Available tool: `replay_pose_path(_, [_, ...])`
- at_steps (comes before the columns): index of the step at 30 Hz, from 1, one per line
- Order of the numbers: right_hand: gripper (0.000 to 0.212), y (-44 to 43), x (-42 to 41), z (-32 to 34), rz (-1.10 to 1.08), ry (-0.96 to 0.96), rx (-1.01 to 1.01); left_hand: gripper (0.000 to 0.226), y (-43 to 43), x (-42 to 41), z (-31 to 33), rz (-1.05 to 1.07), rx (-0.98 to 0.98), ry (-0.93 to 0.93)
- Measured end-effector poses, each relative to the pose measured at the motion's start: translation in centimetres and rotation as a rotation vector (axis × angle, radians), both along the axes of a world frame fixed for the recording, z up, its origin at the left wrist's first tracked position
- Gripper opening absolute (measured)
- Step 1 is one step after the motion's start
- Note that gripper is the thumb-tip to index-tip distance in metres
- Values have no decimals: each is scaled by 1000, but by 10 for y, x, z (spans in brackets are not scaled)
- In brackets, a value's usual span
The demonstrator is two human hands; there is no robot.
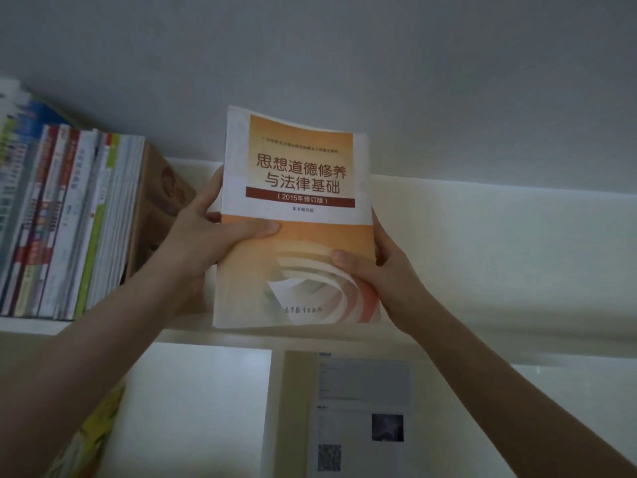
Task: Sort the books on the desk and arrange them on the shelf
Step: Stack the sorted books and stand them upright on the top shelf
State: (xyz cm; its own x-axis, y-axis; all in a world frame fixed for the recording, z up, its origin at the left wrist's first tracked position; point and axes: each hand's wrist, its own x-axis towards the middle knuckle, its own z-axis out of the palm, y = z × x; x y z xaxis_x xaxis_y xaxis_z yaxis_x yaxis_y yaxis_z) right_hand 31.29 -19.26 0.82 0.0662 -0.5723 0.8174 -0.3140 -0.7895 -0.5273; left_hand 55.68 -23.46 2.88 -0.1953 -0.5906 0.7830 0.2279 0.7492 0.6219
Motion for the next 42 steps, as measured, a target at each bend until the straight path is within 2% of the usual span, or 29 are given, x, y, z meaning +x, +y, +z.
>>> replay_pose_path(3, [80,-10,1,-4,20,5,13,96,-9,2,-3,-4,13,16])
replay_pose_path(8, [79,-23,2,-10,22,18,23,103,-24,3,-8,-5,49,3])
replay_pose_path(13, [96,-38,5,-12,78,96,58,101,-36,9,-15,-40,56,-7])
replay_pose_path(17, [105,-55,5,-6,142,96,147,94,-44,10,-18,-12,4,34])
replay_pose_path(22, [101,-73,2,3,192,137,285,97,-57,6,-21,76,-48,66])
replay_pose_path(26, [104,-87,4,14,195,239,344,112,-66,4,-22,194,-48,80])
replay_pose_path(32, [110,-120,19,22,249,253,403,112,-73,7,-26,396,-85,143])
replay_pose_path(38, [109,-153,43,26,308,313,393,94,-78,5,-32,655,-181,194])
replay_pose_path(42, [107,-169,55,29,219,351,354,91,-83,4,-31,820,-184,203])
